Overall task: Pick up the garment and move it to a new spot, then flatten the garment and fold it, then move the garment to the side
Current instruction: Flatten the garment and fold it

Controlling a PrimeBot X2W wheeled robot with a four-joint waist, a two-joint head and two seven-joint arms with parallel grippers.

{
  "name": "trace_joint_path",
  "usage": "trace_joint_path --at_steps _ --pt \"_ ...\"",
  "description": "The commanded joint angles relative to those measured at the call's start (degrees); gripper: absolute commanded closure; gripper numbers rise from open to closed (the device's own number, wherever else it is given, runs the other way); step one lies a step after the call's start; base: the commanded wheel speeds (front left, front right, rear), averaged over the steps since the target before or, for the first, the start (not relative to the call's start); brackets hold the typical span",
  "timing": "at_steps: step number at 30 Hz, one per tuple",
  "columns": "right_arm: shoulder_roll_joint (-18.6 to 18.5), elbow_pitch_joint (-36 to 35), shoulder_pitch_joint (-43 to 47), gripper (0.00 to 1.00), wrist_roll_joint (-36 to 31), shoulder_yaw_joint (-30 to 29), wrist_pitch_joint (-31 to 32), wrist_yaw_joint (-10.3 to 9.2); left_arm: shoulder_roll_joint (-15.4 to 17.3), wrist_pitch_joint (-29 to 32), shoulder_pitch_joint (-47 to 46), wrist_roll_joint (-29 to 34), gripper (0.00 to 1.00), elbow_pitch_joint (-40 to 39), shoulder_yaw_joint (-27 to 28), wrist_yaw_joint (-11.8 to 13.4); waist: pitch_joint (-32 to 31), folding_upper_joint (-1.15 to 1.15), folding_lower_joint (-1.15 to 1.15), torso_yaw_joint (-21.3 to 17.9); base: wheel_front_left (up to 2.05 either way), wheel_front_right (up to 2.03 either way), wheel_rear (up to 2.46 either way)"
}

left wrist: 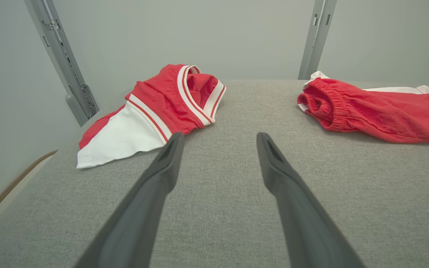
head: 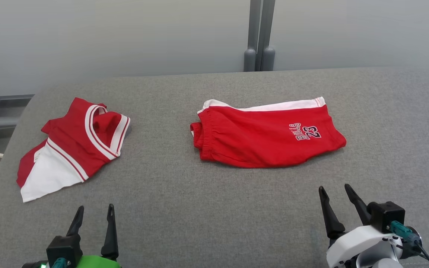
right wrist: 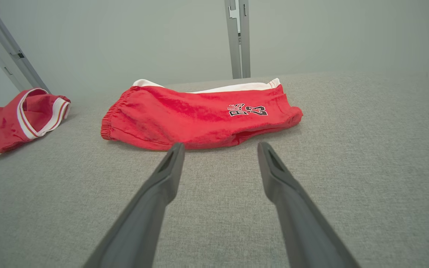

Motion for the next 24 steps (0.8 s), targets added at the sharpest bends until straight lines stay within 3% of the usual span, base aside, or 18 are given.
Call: trace_joint_path --at_steps 1,16,24 --pt "-0.08 -0.50 0.48 0.00 0.08 0.03 0.18 -0.06 0.55 -0.31 0.55 -0.19 0.00 0.13 0.16 0.27 0.10 0.00 0.00 -0.11 0.00 0.00 0.00" --pt "-0.65 -2.10 -2.04 0.00 -2.53 0.95 3.40 -0.06 0.41 0.56 0.83 -1.19 0.00 -0.73 -0.60 0.61 0.86 0.00 0.00 -0.12 0.00 0.00 0.00" --pt "-5.76 -0.53 -12.80 0.00 0.18 1.82 14.30 -0.08 0.59 0.94 -0.22 -1.28 0.00 -1.71 -1.26 0.50 3.39 0.00 0.00 0.35 0.00 0.00 0.00"
